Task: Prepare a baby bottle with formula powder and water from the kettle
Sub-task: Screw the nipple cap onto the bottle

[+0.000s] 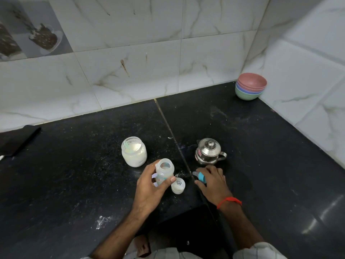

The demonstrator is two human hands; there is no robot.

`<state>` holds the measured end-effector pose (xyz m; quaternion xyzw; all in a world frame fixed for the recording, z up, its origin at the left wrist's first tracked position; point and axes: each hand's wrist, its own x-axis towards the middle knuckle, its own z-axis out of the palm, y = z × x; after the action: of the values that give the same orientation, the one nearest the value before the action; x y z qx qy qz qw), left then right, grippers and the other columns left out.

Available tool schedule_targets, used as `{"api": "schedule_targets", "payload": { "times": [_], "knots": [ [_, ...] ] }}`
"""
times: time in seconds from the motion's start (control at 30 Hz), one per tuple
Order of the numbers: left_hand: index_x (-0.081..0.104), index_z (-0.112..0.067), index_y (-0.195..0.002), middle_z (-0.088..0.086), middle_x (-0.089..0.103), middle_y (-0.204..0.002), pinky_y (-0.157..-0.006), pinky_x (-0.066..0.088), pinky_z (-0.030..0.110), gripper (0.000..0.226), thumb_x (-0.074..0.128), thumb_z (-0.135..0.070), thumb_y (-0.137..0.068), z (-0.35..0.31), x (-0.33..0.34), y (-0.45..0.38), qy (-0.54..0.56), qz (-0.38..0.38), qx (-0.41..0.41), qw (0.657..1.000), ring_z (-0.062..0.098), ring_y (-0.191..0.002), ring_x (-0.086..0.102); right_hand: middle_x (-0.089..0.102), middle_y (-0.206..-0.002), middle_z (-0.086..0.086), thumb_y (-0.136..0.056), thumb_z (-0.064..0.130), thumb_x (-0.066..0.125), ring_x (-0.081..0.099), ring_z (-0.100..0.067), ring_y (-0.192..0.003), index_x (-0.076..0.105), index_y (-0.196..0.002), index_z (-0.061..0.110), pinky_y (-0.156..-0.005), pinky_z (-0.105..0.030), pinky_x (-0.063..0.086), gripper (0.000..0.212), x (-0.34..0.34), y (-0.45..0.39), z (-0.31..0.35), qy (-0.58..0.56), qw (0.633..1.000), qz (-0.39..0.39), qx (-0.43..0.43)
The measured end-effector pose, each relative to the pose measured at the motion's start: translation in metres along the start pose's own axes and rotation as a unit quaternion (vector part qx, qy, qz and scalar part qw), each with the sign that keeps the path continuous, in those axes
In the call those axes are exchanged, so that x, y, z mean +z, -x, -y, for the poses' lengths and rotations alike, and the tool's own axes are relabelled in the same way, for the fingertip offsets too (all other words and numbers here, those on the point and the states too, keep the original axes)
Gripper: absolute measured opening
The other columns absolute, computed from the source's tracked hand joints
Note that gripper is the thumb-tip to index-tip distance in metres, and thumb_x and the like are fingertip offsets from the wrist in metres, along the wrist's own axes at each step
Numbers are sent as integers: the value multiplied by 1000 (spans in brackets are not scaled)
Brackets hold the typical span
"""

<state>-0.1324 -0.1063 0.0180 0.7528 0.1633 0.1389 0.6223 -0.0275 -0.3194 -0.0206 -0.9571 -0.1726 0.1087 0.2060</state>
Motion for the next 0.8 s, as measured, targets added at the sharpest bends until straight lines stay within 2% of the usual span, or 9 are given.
{"api": "schedule_targets", "payload": {
  "times": [0.1,0.17,0.27,0.33,0.4,0.47,0.53,0.67,0.8],
  "knots": [
    [63,-46,-123,-15,72,-125,-81,58,15,54,90,-34,-78,-1,4,3,-2,-1,7,1000,6,-118,66,58,-130,-5,-94,20,72,47,-26,-120,66,-125,21,-105,-34,41,32,-1,-2,-1,-54,998,-14,-7],
    [64,-45,-123,-14,71,-126,-86,59,24,55,89,-43,-74,-1,7,4,-6,-1,16,1000,14,-122,64,68,-113,-3,-89,13,77,62,-26,-107,71,-109,18,-96,-36,50,21,-8,-1,5,-184,981,-69,8],
    [64,-49,-121,-13,72,-124,-92,62,39,53,90,-42,-75,-4,12,4,-22,-4,33,999,18,-124,63,78,-93,2,-86,17,84,74,-21,-92,72,-96,23,-85,-33,58,16,-32,6,26,-475,871,-114,57],
    [65,-47,-121,-15,73,-121,-93,61,39,53,90,-42,-75,-7,16,5,-37,-7,42,998,13,-120,65,79,-100,-3,-81,22,83,75,-23,-97,71,-105,21,-86,-35,61,26,-48,12,42,-617,779,-106,39],
    [66,-44,-122,-22,73,-119,-92,58,29,55,88,-48,-72,-12,20,6,-46,-4,46,998,0,-117,64,77,-115,-8,-82,21,82,74,-24,-109,68,-121,18,-91,-35,61,42,-61,18,56,-690,720,-76,-4],
    [66,-42,-124,-31,69,-121,-90,54,16,57,88,-48,-71,-17,24,8,-58,8,59,997,-10,-116,60,74,-126,-6,-89,15,79,71,-20,-118,66,-130,18,-97,-31,59,43,-69,24,68,-694,716,-48,-51],
    [68,-34,-128,-32,69,-122,-88,51,7,59,91,-42,-75,-20,27,10,-64,22,70,995,-11,-116,61,74,-128,-7,-91,12,74,70,-17,-120,67,-130,18,-96,-25,56,40,-72,28,73,-669,738,-36,-81],
    [66,-35,-128,-29,73,-117,-81,52,6,59,93,-38,-76,-24,31,13,-51,40,69,995,-4,-109,69,66,-133,-15,-91,2,76,68,-18,-122,70,-121,24,-100,-31,56,38,-67,36,74,-582,803,-55,-111],
    [62,-36,-129,-26,75,-117,-83,54,8,66,90,-54,-72,-29,32,18,-27,50,60,997,-2,-109,71,71,-131,-3,-91,8,77,68,-19,-123,66,-129,22,-101,-33,57,42,-65,41,67,-568,812,-22,-132]
  ]
}}
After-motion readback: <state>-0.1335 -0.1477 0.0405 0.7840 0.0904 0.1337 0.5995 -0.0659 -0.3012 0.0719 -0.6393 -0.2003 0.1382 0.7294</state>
